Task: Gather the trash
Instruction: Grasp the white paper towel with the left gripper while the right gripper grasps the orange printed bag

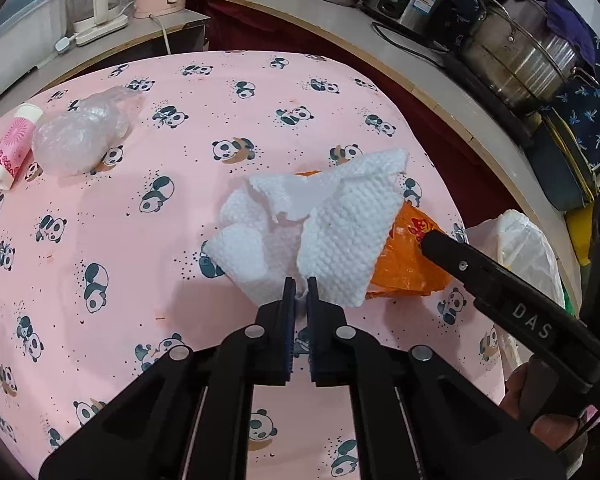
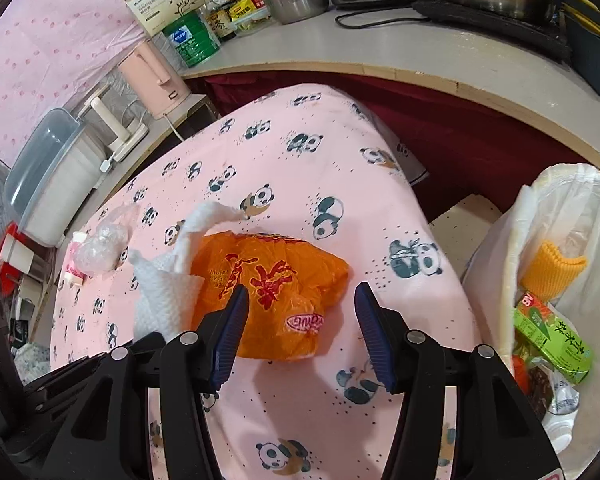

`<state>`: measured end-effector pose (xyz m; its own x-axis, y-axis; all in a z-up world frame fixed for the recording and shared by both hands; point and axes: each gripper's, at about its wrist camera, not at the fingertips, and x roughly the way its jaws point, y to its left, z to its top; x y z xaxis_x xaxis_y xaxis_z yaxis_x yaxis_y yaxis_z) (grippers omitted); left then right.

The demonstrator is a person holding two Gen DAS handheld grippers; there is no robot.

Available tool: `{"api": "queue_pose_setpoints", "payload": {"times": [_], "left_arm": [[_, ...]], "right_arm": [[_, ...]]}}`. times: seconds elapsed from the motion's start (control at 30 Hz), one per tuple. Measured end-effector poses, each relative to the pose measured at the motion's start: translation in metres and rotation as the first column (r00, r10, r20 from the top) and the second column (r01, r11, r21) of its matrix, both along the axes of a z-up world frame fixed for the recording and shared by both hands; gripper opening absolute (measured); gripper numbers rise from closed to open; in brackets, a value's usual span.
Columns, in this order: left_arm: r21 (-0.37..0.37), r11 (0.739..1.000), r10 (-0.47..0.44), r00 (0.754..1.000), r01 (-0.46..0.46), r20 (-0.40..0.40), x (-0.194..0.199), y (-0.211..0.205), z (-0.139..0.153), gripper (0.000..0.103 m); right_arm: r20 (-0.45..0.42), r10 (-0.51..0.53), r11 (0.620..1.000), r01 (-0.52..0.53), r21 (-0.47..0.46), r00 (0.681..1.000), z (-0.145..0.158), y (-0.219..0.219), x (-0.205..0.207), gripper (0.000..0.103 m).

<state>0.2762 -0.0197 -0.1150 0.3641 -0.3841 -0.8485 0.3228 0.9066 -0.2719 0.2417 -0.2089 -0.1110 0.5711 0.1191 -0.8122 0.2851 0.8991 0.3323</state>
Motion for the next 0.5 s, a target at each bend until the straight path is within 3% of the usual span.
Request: {"api": "queue_pose_setpoints", "payload": {"times": [0.07, 0.13, 0.2, 0.27, 0.5], "left_arm": [[0.001, 1.0, 0.013, 1.0, -0.013, -0.002, 0.002, 0.005, 0.0, 0.004], [0.005, 1.0, 0.024, 1.0, -0.024, -0.003, 0.002, 0.009, -0.001, 0.004], [0.01, 0.999, 0.034, 0.999, -0.034, -0.01, 0.002, 0.012, -0.003, 0.004], [0.014, 0.999, 0.043, 0.999, -0.043, -0.01, 0.0, 0.015, -0.002, 0.004], [-0.009, 0.998, 0.057, 0.998, -0.057, 0.033, -0.014, 0.026, 0.023, 0.004]], "right_arm": [[-0.011, 0.014, 1.0, -0.013, 0.014, 1.0, -0.005, 0.005, 0.002, 0.052], [-0.018, 0.027, 0.999, -0.027, 0.022, 0.999, -0.009, 0.01, 0.002, 0.042], [-0.02, 0.04, 0.999, -0.04, 0.019, 0.999, -0.009, 0.016, 0.0, 0.024], [-0.007, 0.046, 0.999, -0.046, 0.007, 0.999, -0.005, 0.019, -0.004, 0.015], [0.088, 0.018, 0.998, -0.013, -0.053, 0.996, 0.038, 0.017, -0.022, 0.013]]}}
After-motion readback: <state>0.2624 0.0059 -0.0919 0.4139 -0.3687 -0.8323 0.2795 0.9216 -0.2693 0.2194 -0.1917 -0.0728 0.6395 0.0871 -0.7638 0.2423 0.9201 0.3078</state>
